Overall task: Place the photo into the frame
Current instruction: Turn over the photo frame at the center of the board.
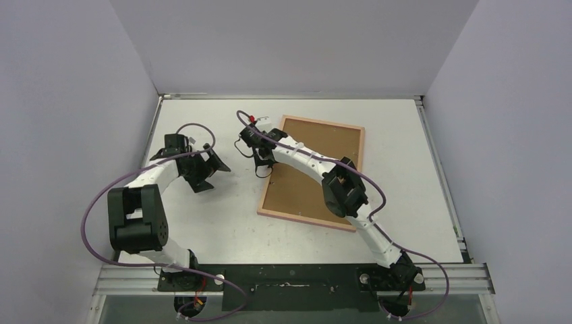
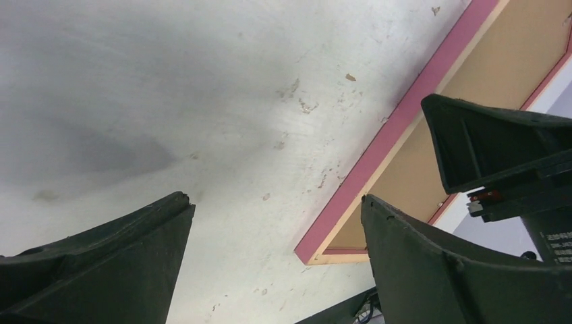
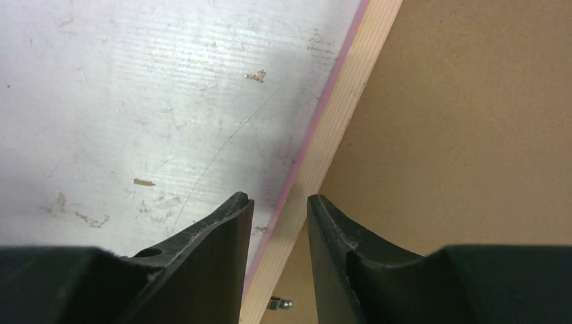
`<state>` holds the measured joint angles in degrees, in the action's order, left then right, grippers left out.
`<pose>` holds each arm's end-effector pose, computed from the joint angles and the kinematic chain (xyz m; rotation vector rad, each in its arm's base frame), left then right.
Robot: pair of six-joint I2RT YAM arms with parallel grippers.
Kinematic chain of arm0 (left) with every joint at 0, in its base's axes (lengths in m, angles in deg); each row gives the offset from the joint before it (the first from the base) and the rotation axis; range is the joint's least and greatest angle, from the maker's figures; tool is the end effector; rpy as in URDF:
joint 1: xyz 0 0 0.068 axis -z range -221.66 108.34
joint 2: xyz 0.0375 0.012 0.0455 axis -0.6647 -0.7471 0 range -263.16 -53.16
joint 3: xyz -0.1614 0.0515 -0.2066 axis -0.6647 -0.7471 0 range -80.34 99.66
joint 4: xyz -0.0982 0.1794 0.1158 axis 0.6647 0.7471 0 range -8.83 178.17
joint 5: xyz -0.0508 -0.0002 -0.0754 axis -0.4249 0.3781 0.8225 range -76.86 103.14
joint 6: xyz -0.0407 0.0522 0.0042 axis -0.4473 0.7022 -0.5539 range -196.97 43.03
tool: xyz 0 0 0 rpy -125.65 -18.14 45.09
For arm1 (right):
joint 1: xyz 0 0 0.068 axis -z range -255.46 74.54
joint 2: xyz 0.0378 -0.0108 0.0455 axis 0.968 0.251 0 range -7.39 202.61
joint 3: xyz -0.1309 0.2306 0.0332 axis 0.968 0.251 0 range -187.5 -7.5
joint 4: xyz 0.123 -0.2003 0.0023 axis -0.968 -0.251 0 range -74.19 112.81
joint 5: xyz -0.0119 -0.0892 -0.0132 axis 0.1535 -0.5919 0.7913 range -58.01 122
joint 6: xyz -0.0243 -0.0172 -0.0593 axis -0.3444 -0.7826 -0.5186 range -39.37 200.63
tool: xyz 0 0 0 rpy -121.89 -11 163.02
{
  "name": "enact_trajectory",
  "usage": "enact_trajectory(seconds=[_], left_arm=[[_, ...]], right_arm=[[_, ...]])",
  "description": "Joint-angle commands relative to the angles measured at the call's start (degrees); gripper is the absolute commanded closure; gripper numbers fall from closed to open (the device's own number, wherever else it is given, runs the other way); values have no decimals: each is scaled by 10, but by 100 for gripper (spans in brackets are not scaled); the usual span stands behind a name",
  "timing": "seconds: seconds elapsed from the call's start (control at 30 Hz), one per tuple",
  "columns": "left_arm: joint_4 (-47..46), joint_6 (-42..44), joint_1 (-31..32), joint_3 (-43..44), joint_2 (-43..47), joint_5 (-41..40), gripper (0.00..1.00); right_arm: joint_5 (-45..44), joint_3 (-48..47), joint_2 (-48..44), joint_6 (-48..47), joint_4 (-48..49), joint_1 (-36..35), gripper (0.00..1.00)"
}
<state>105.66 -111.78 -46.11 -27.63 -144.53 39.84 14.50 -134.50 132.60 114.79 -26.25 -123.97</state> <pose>0.2884 -0.0013 0.1753 -0.7644 2.5993 -0.7887 0.3435 0.3644 0.1796 -0.2238 2.5680 0.1258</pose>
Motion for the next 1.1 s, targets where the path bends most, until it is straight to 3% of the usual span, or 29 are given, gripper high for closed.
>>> enact_trajectory(seconds=[0.0,0.3,0.43,0.8,1.07], left_arm=[[78,40,-14,31,48,-48,3],[89,53,-20,36,52,-27,4],[71,49,-21,20,51,-2,17],[58,37,-20,15,30,19,23],[14,19,-20,0,45,18,24]], right_arm=[[-23,-15,5,10,-27,-5,65],[-46,-17,-3,29,-46,-4,64],[-47,-48,21,28,-81,-5,64],[-12,-43,28,39,-67,-1,61],[11,-36,21,56,-63,4,80]])
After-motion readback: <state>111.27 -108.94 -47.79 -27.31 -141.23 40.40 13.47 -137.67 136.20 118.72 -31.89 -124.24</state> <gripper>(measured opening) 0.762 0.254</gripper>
